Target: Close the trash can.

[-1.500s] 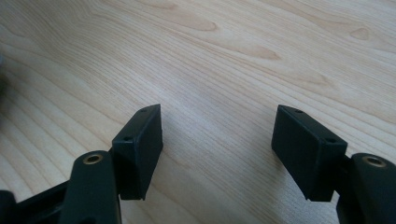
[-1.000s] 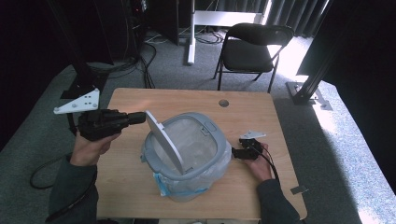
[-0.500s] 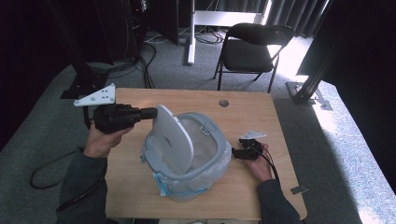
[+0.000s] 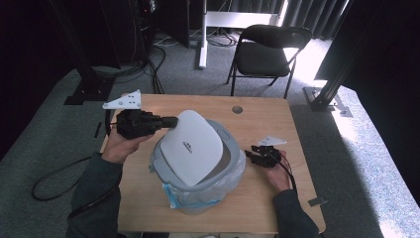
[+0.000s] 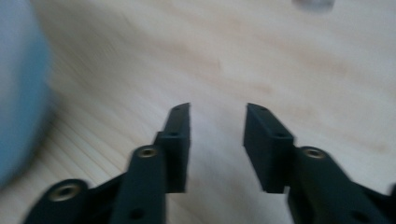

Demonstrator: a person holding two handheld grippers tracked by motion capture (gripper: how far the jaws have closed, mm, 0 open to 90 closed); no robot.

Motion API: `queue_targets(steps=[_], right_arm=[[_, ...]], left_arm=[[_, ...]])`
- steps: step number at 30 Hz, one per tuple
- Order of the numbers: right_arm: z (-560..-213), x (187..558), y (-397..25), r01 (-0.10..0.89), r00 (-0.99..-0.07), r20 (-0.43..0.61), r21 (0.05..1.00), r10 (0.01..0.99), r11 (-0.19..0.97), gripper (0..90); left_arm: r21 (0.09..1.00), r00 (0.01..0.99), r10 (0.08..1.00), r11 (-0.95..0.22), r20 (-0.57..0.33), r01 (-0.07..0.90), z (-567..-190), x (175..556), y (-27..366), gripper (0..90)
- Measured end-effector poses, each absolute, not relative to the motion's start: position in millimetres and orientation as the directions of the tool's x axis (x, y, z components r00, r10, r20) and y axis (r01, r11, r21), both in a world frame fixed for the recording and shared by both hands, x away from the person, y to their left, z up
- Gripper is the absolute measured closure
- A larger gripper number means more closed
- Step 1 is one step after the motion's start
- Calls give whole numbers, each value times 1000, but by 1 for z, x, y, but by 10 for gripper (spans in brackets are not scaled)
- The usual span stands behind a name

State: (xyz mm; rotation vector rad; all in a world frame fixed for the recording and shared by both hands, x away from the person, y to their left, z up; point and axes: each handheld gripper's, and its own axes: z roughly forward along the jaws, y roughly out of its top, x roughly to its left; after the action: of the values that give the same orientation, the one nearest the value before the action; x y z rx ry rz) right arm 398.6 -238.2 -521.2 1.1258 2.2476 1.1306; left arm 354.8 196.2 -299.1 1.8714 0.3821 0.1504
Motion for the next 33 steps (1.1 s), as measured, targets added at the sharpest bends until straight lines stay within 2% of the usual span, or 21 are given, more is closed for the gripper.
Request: queue_targets(steps=[3,4,5,11,26,33], right_arm=[[-496,396,-239,443,-622,24,835,783,326,749],[-496,396,-239,443,-622,24,835,783,326,749],[-478,394,-238,408,-637,14,854,771,322,812],[-447,392,-234,360,-664,9,881,748,309,882],[-397,380,-214,271,-737,-2,915,675,299,899],[-391,378,-214,264,-756,24,926,654,271,900]], left_arm=[[936,940,334,-301,-76,182,-301,355,194,900],[936,940,334,-301,-76,182,-301,355,194,900],[932,939,334,-311,-76,186,-302,355,192,900],[931,939,333,-312,-82,192,-304,357,194,900],[923,935,344,-327,-86,205,-311,361,192,900],[909,936,343,-359,-79,209,-313,366,185,900]])
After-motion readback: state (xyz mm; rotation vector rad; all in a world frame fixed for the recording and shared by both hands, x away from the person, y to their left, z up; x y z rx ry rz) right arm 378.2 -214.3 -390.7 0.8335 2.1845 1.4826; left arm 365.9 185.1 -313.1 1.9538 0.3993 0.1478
